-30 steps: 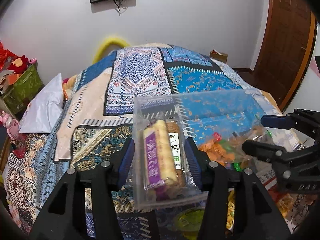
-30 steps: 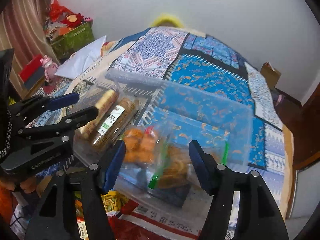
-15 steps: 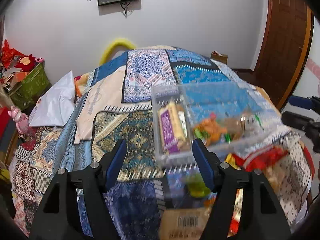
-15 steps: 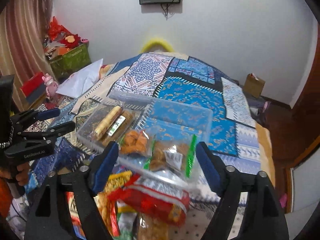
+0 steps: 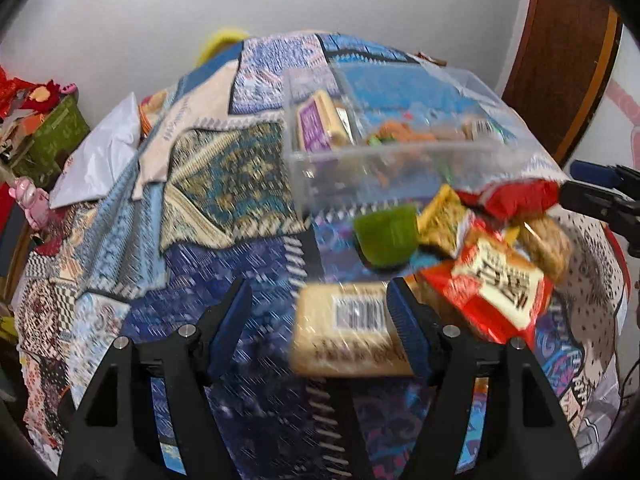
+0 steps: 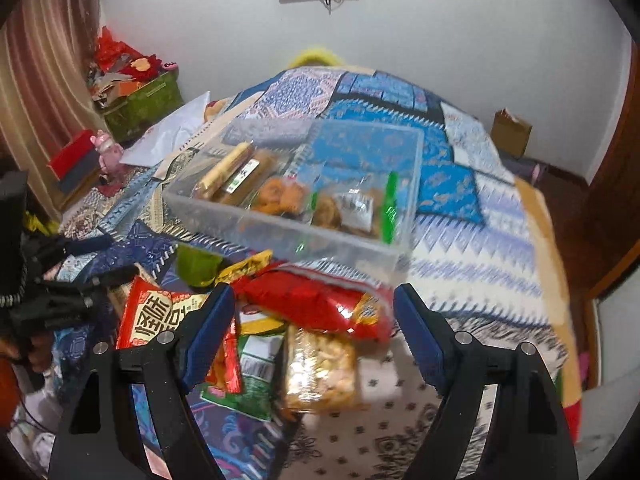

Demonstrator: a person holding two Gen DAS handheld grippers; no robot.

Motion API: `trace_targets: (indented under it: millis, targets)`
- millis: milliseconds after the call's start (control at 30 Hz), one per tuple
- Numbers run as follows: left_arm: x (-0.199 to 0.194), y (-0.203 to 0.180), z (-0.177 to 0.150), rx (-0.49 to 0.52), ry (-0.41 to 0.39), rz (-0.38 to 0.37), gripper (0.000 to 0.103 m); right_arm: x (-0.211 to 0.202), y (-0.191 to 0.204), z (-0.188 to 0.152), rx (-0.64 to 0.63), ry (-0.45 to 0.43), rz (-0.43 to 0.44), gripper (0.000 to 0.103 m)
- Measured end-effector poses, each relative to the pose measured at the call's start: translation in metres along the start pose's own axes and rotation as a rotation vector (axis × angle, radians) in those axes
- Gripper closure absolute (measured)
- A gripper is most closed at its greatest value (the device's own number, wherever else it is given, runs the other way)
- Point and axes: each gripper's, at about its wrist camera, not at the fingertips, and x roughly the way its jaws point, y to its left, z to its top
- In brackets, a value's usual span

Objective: Organize snacks
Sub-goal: 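Grasp the square bread cake with the left gripper while the right grasps the nut brittle bag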

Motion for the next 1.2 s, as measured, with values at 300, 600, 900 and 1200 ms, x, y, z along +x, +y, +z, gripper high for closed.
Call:
trace_targets:
  millis: [300, 600, 900, 1200]
  targets:
    - [0.001, -0.005, -0.011, -0.017, 0.006, -0.044, 0.03, 0.023, 0.003, -0.013, -0.036, 0.059, -0.063, 0.022]
    - [0.001, 0.002, -0.015, -0.039, 0.007, -0.069, 0.023, 0.044, 0.003, -0.016, -0.057, 0.098, -0.106, 0.017]
    - [0.004, 0.007, -0.016, -0.05, 0.016, -0.08, 0.015, 0.048, -0.005, -0.014, -0.006, 0.079, -0.07, 0.038]
    - [0.005, 0.003, -0.017, -0.057, 0.034, -0.108, 0.01, 0.045, -0.001, -0.013, -0.025, 0.047, -0.05, 0.062]
